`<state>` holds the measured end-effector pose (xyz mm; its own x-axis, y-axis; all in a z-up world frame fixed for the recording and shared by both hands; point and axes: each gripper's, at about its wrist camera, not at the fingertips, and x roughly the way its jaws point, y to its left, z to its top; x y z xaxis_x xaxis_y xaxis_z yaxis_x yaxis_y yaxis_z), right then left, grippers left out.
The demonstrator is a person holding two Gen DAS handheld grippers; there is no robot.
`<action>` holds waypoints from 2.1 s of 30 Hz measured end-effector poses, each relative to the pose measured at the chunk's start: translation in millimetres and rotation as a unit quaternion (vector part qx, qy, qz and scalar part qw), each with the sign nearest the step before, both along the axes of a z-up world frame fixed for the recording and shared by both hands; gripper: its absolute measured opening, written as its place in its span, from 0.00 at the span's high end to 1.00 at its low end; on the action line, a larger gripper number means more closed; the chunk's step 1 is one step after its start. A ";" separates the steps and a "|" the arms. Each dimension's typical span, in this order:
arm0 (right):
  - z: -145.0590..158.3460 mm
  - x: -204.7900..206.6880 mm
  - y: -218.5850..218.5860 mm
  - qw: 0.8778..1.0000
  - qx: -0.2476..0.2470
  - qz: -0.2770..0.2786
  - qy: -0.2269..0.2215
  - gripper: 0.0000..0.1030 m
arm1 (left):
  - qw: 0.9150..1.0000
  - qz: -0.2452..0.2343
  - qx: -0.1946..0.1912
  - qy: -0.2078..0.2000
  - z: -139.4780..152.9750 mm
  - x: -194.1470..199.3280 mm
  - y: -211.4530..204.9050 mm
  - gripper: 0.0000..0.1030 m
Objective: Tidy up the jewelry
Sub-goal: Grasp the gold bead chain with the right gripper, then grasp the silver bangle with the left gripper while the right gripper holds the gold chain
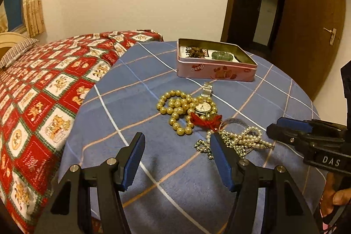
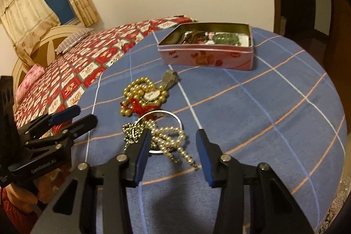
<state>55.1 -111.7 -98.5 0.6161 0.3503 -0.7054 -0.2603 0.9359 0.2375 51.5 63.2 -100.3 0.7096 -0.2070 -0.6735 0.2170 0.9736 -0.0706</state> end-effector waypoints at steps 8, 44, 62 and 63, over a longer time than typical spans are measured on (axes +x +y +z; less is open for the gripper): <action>-8.4 4.3 30.3 0.998 -0.008 0.060 0.011 0.63 | 1.000 0.010 0.003 0.007 -3.4 5.5 8.2 0.40; 41.2 14.9 -22.2 0.996 0.070 -0.017 -0.043 0.86 | 0.997 -0.063 -0.046 0.025 -5.0 15.6 -32.3 0.51; 35.1 12.2 -42.2 0.995 0.085 -0.028 -0.039 0.86 | 0.994 -0.053 -0.014 0.090 -31.2 56.2 -55.5 0.85; 35.4 12.1 -43.8 0.995 0.086 -0.030 -0.039 0.86 | 0.994 -0.059 -0.009 0.089 -30.3 55.2 -58.0 0.92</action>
